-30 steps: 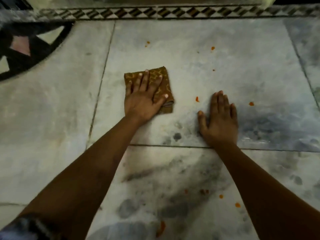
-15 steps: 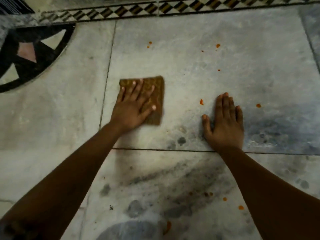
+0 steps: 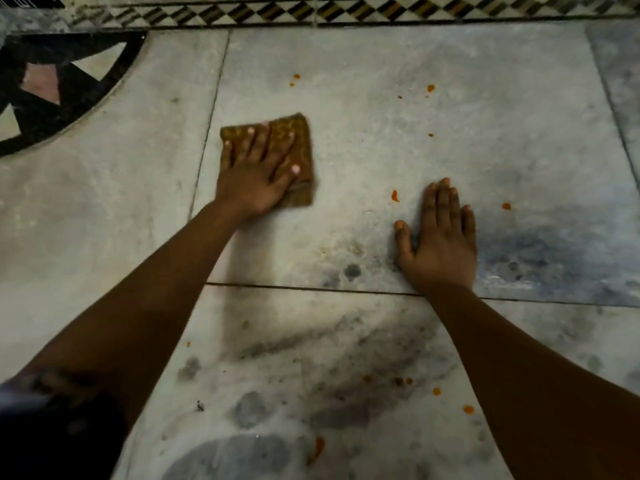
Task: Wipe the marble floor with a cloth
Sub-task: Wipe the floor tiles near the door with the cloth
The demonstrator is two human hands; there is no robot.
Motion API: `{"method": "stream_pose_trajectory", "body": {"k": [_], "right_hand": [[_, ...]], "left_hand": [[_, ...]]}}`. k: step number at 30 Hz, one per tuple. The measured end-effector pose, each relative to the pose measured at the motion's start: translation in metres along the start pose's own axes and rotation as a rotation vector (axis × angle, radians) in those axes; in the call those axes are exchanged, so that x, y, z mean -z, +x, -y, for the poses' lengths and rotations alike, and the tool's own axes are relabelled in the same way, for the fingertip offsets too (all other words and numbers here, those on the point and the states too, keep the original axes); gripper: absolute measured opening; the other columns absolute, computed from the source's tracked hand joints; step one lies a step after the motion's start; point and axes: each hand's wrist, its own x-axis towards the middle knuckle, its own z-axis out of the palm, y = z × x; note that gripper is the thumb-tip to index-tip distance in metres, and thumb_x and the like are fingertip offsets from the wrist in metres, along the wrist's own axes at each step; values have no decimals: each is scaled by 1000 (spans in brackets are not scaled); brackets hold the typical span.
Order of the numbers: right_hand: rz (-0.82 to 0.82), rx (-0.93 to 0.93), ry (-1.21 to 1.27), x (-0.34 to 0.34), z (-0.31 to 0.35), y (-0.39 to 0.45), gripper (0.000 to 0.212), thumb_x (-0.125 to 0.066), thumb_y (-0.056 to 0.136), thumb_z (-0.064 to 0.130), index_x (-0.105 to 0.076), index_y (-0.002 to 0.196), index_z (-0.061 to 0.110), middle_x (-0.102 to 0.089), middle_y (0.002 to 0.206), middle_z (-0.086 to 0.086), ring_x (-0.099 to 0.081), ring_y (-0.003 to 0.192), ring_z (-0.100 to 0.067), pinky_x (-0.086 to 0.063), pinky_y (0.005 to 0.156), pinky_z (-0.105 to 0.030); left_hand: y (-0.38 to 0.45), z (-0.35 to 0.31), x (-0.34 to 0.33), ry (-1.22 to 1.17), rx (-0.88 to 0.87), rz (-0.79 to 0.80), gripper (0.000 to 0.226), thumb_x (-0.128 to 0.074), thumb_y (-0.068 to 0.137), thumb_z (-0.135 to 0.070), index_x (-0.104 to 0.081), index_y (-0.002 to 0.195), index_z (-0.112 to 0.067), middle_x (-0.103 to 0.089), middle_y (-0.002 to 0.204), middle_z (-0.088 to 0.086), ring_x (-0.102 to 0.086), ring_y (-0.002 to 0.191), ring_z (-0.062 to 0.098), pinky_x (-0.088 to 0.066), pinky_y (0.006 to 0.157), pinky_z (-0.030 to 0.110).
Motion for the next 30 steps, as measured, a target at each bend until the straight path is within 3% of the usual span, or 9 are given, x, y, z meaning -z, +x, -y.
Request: {"method": "stream_pose_trajectory", "body": {"k": [4,8,13,15,19,21,26,28,30], "right_hand": [[-5,6,2,1,1,0,81,-9,85,56,-9,149,7,-9,157,-12,-8,145,-24,-1,116,-38],[6,6,6,0,2,1,80,-9,85,56,-8,149,7,-8,157,-12,-7,145,-24,-2,117,-39],[11,7,6,0,1,3,80,-8,85,56,-5,149,8,-5,158,-11,-4,146,-22,1,117,-37],[4,9,8,0,0,2,80,-9,85,56,-7,149,8,-6,158,-11,-5,145,-23,0,117,-37],[-16,9,21,-1,1,2,80,-12,86,55,-10,149,7,-9,157,-12,-7,145,-23,-1,117,-38],[-8,12,18,-1,1,2,79,-11,86,55,-8,149,8,-7,157,-11,-5,145,-22,0,117,-37],[-17,4,12,0,2,0,76,-16,88,53,-12,149,7,-11,157,-12,-9,145,-22,-2,116,-37],[-10,5,15,1,1,0,76,-16,88,53,-12,149,7,-10,157,-11,-9,145,-22,-1,116,-37],[-6,9,15,1,1,1,76,-16,88,53,-12,149,7,-11,157,-11,-9,145,-22,0,116,-36]], "left_hand": [[20,-52,-1,21,-81,20,71,-25,87,-70,-4,147,-40,6,159,3,7,145,23,9,114,47],[-41,-27,-6,90,-268,49,86,-18,67,-83,-1,144,-49,5,158,-7,4,146,19,5,113,48],[-18,21,5,14,-30,31,77,-21,73,-75,-7,144,-48,0,158,-8,1,146,21,-6,112,54],[24,20,10,-63,135,-33,66,-32,88,-64,-11,147,-41,-1,159,-4,2,146,23,-3,112,54],[115,1,31,-259,380,-33,64,-24,95,-57,-4,150,-33,8,159,3,11,145,27,8,112,57],[139,-18,35,-249,347,10,66,-21,94,-60,0,150,-32,10,158,4,12,144,28,11,112,57],[104,-26,27,7,-31,-27,63,-28,92,-62,-11,148,-39,-3,159,-1,-2,146,24,7,111,57],[77,-1,17,80,-43,-73,63,-28,91,-63,-16,147,-38,-9,158,-2,-6,145,22,7,111,55],[71,19,14,51,90,-105,64,-26,91,-63,-15,148,-36,-7,159,-1,-3,146,21,9,112,54]]}}
